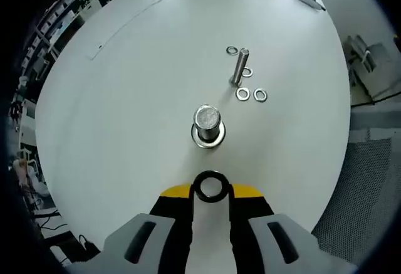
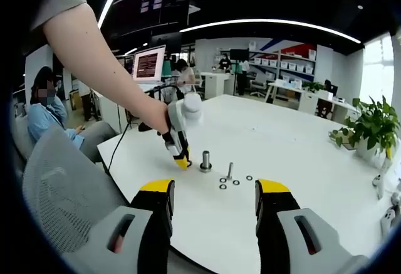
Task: Place the washer onto the threaded stud by aligning its center hole with the stud, sliding it down to the base, and recovering from edge contact or off-axis alignment until the washer reaches the visible bottom stop.
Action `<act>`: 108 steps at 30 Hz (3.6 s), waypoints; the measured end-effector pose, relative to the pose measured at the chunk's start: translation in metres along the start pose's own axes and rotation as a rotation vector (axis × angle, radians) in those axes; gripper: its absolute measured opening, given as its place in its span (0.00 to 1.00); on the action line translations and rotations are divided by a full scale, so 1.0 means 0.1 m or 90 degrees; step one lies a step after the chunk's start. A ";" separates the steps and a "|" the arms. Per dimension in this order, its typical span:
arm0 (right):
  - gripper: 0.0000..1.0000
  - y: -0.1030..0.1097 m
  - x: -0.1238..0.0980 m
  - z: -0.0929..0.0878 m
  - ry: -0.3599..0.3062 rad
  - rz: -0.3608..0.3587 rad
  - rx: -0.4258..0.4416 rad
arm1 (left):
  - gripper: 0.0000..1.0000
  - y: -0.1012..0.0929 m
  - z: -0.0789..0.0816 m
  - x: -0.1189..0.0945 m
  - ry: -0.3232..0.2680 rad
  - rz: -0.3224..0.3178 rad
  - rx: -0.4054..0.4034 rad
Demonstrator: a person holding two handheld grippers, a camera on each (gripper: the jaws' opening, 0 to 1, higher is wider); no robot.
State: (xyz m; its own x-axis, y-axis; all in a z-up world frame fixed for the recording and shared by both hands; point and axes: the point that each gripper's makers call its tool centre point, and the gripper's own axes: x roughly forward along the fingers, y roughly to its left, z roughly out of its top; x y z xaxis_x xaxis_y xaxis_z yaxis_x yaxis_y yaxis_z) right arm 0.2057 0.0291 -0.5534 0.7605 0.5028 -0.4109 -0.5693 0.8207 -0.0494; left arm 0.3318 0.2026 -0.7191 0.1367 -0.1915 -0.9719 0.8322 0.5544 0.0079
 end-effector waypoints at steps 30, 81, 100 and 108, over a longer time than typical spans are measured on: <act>0.54 0.01 0.00 0.01 -0.004 0.003 0.001 | 0.19 -0.07 0.53 -0.45 -0.038 0.022 0.135; 0.55 -0.03 -0.01 0.03 -0.012 -0.006 0.009 | 0.20 0.00 0.66 -0.18 0.035 0.032 0.160; 0.55 0.00 -0.01 0.01 -0.009 0.004 0.007 | 0.21 0.02 0.64 -0.16 0.021 0.030 0.129; 0.55 0.02 0.00 0.01 -0.007 0.005 0.003 | 0.22 0.06 0.68 -0.29 -0.026 0.036 0.079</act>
State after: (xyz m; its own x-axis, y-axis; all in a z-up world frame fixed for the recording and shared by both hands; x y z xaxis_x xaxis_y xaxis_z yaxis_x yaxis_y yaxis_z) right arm 0.2048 0.0304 -0.5528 0.7589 0.5124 -0.4020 -0.5742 0.8176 -0.0419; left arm 0.3695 0.1566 -0.6746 0.2045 -0.1972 -0.9588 0.8825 0.4609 0.0934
